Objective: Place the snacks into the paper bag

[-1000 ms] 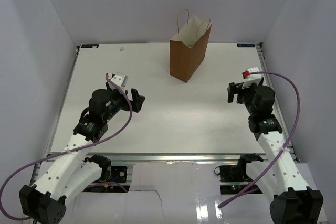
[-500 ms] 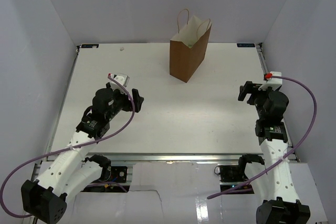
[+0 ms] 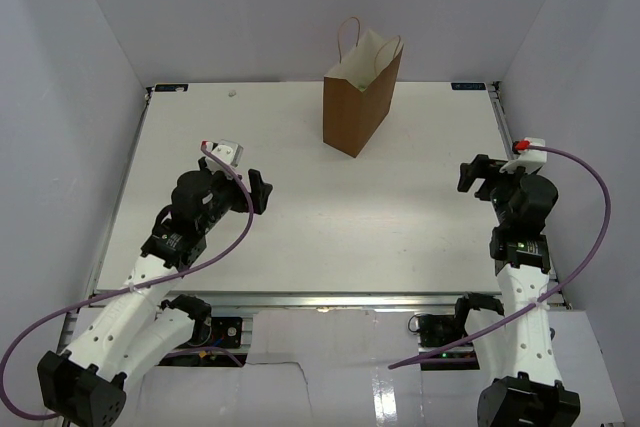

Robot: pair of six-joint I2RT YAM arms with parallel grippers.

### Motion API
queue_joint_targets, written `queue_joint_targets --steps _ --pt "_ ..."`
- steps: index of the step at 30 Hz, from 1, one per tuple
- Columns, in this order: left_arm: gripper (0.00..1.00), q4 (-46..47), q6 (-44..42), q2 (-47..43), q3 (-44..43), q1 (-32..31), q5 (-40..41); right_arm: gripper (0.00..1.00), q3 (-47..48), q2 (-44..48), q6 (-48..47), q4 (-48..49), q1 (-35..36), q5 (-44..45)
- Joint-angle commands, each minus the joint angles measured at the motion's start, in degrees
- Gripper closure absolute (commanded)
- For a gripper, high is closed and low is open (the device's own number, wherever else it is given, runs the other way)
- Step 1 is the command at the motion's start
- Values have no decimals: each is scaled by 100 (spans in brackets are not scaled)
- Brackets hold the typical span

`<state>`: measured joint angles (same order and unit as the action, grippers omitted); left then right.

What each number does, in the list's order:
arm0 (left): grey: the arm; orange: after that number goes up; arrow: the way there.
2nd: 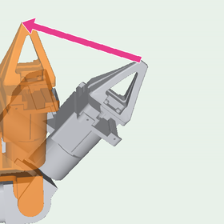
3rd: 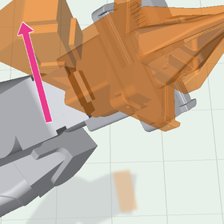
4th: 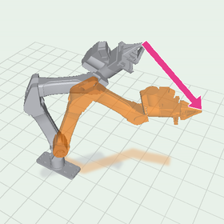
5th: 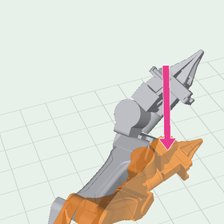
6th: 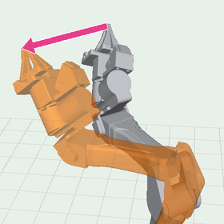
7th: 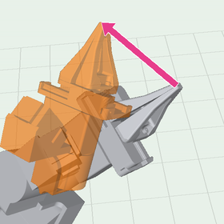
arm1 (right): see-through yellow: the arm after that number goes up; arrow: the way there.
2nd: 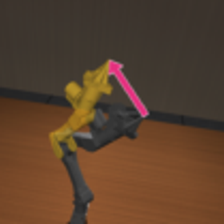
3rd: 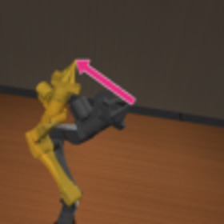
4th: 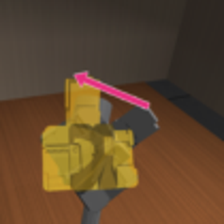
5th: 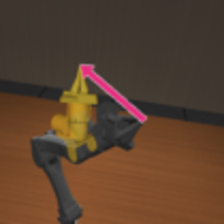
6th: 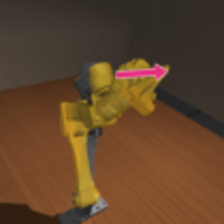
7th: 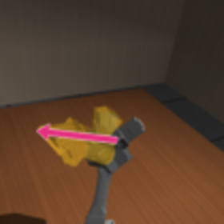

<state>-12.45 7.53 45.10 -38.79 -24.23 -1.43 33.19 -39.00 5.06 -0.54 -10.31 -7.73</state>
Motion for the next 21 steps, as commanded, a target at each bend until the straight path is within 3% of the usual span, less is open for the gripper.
queue_joint_targets --steps 1,21 --pt "2 -21 -32 -124 20 -21 55 10 56 33 118 62 -112 -124" --pt "2 -30 -24 7 55 -21 257 10 249 24 224 -324 -235 -308"
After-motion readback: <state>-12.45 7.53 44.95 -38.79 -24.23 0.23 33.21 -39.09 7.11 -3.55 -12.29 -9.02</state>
